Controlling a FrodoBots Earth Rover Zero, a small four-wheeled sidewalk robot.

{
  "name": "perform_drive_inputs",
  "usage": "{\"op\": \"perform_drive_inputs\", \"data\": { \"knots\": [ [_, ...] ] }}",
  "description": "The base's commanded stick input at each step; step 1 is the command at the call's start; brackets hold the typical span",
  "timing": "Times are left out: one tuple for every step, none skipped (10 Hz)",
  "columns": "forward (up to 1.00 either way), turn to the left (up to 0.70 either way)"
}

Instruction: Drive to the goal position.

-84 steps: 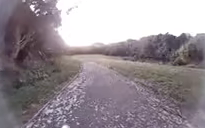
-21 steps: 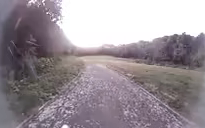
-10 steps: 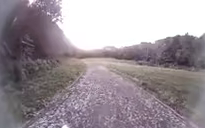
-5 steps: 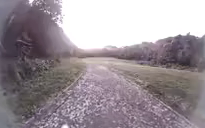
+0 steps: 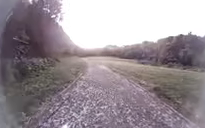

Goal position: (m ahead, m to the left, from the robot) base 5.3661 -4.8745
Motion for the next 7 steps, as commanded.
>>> {"op": "perform_drive_inputs", "data": {
  "knots": [
    [0.5,0.0],
    [0.5,0.0],
    [0.5,0.0],
    [0.5,0.0],
    [0.5,0.0],
    [0.5,0.0],
    [0.5,0.0]
  ]
}}
